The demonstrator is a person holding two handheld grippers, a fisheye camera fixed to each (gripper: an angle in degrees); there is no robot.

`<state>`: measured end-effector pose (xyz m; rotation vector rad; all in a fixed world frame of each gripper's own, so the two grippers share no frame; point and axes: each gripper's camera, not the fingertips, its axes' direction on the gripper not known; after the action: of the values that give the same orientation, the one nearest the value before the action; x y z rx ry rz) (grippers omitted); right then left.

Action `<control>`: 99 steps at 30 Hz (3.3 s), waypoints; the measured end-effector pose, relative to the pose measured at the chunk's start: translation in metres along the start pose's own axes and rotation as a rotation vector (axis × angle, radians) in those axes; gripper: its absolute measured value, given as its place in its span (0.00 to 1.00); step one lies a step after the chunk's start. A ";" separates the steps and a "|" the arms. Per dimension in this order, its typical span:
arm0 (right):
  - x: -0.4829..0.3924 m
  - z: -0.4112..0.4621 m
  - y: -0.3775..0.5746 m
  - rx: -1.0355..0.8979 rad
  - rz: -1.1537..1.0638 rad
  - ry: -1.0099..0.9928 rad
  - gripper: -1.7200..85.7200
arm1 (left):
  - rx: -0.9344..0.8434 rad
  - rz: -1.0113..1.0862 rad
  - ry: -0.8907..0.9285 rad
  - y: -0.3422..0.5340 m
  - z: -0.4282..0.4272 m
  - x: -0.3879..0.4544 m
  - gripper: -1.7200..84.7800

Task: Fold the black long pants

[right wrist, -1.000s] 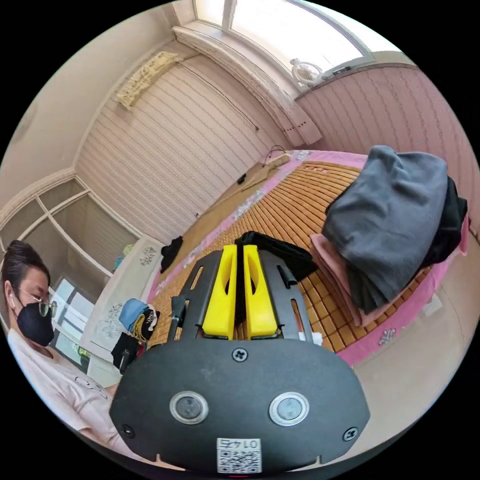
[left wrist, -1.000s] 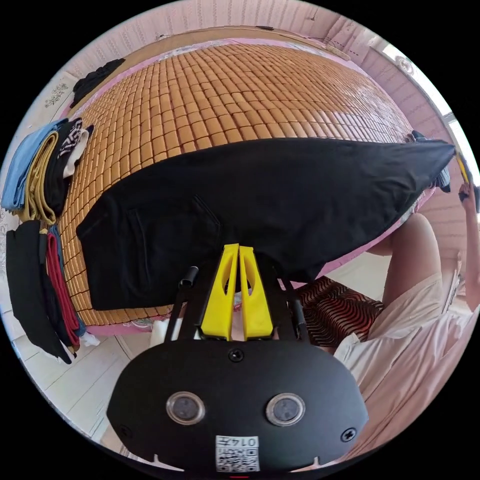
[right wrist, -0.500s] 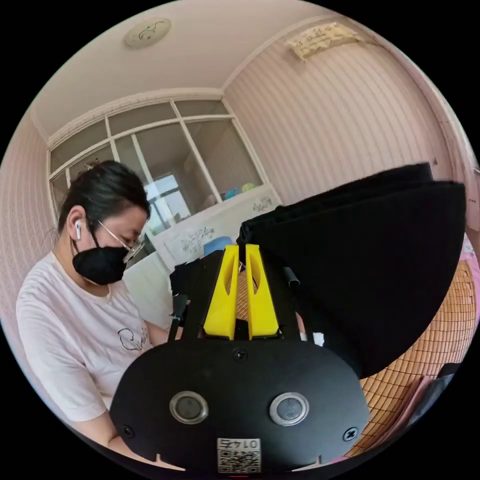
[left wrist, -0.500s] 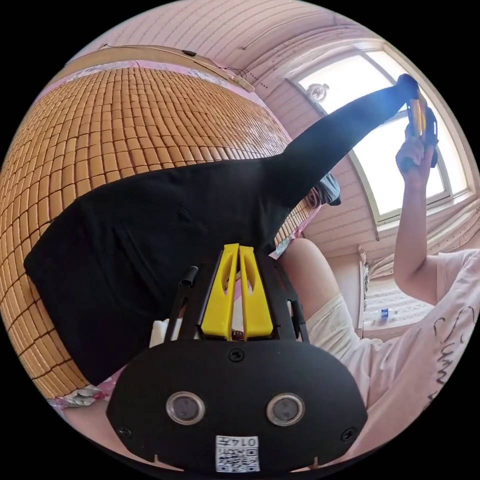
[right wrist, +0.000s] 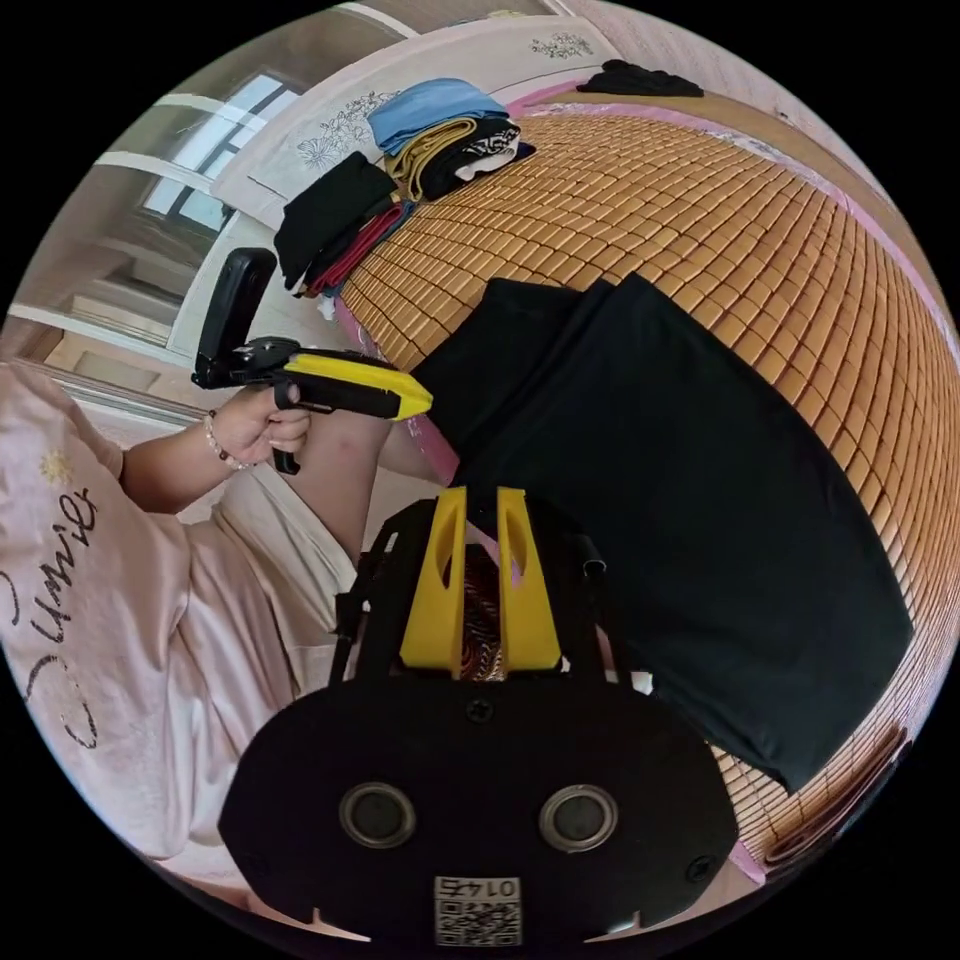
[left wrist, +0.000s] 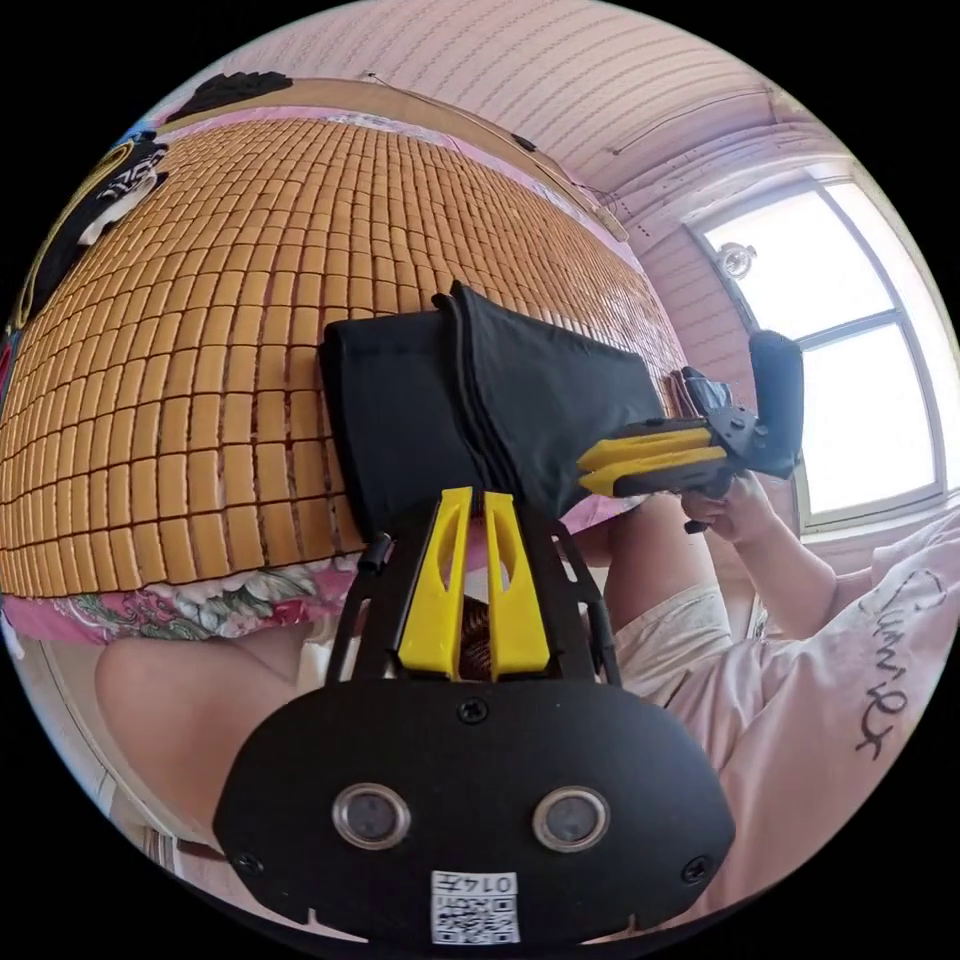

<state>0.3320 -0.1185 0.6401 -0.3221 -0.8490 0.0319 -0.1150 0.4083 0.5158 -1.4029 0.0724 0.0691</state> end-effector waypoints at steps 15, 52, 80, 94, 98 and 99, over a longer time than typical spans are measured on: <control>0.057 0.009 -0.166 -0.007 0.039 0.105 0.10 | -0.056 0.178 -0.249 -0.005 0.042 0.050 0.07; 0.054 -0.052 -0.224 0.032 -0.237 0.115 0.07 | 0.047 0.166 -0.211 0.008 0.011 0.060 0.14; 0.083 -0.121 -0.127 0.202 0.151 0.312 0.03 | -0.022 0.188 -0.335 -0.034 -0.028 0.144 0.08; 0.092 -0.056 -0.152 -0.073 0.014 0.503 0.01 | -0.217 0.706 -0.216 -0.103 0.125 0.321 0.04; 0.108 -0.040 -0.171 -0.268 0.009 0.456 0.01 | -0.219 0.703 -0.207 -0.113 0.123 0.343 0.01; 0.110 -0.046 -0.173 -0.261 0.008 0.448 0.01 | -0.207 0.698 -0.213 -0.115 0.123 0.348 0.01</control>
<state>0.4213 -0.2781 0.7429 -0.5539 -0.4060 -0.1405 0.2430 0.5122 0.6172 -1.5116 0.3837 0.8221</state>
